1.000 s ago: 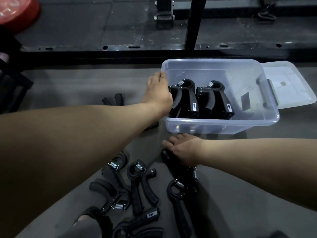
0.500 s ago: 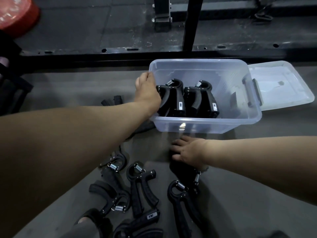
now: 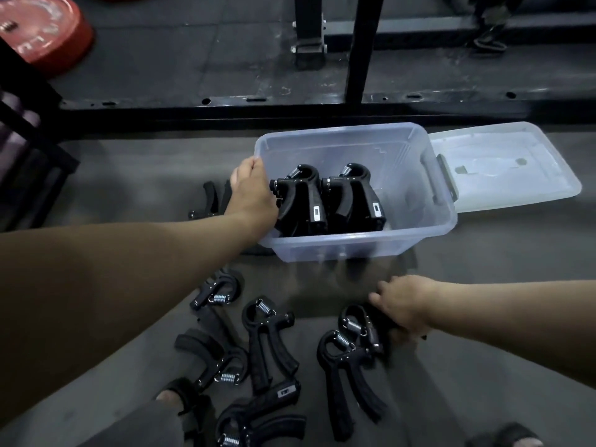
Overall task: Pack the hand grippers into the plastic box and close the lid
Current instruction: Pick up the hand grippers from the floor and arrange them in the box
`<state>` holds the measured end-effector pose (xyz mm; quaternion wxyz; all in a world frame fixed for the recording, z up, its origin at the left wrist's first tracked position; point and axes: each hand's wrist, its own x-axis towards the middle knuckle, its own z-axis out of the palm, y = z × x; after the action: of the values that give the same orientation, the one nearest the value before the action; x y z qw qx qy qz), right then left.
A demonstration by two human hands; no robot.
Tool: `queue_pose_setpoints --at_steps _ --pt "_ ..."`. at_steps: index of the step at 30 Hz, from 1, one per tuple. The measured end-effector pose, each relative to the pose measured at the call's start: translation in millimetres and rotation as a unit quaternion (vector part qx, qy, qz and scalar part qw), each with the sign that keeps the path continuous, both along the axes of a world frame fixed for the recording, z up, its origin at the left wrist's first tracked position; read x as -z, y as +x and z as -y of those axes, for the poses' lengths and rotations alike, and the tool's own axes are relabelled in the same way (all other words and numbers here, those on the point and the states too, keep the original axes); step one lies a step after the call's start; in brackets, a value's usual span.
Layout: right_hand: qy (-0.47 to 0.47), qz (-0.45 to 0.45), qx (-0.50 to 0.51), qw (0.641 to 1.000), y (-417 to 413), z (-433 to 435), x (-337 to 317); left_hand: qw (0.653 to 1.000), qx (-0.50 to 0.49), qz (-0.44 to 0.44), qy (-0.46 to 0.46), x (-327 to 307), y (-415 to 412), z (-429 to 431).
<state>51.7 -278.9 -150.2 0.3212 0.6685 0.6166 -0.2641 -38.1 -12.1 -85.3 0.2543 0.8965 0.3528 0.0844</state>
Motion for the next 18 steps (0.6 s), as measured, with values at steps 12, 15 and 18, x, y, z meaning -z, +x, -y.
queue_pose_setpoints --at_steps 12,15,18 --pt "-0.11 -0.546 0.486 0.673 -38 28 -115 0.998 0.001 -0.06 0.015 -7 -56 8" --pt "-0.081 -0.632 0.49 0.595 -25 25 -139 0.997 0.012 -0.073 0.011 -9 -62 9" --pt "0.035 -0.665 0.565 0.487 -4 11 -151 0.997 0.014 -0.079 0.004 -11 -62 9"
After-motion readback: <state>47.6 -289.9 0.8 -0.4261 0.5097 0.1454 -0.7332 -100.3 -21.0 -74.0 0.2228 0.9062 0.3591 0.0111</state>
